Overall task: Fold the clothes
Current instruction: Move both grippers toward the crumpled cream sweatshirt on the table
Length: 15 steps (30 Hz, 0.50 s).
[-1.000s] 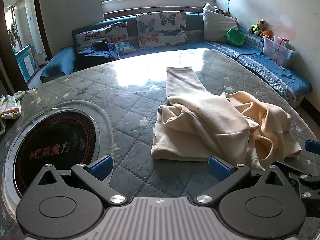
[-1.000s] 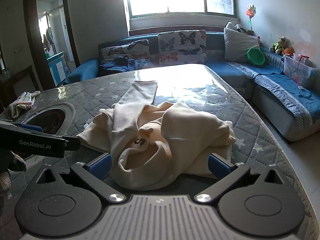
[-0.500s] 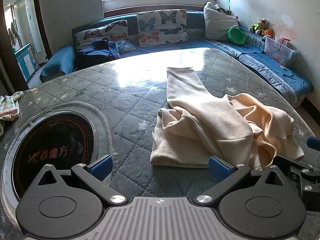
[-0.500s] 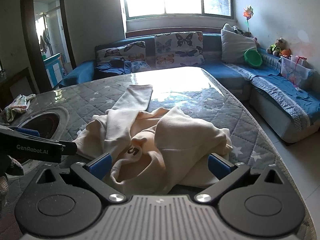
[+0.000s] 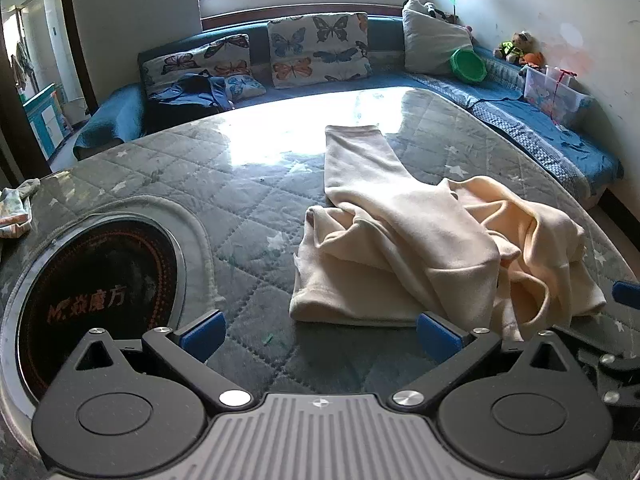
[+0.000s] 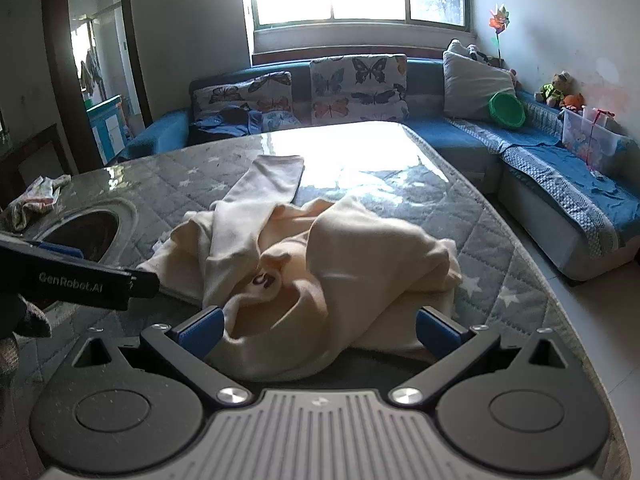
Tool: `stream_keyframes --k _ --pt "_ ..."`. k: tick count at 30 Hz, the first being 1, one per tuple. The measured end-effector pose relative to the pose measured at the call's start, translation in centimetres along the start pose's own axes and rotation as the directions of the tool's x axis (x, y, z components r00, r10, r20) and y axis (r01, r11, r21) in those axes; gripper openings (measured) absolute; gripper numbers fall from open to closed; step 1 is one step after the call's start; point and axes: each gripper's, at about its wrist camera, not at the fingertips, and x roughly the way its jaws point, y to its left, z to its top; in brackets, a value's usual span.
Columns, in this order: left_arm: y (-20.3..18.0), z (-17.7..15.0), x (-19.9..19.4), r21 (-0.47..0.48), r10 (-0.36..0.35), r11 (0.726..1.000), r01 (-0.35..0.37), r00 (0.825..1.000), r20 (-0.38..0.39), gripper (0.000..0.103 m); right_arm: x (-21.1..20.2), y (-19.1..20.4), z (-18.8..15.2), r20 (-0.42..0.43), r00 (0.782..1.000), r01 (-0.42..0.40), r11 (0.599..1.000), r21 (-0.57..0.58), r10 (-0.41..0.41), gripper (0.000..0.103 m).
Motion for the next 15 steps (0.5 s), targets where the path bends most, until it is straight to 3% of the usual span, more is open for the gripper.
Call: stream_keyframes --k 15 --pt "-0.5 -0.9 0.0 0.015 -0.001 1.000 0.002 1.000 -0.015 0.103 -0.8 2.0 -1.3 -0.021 0.999 0.046 0.999 0.017 -0.045 0.103"
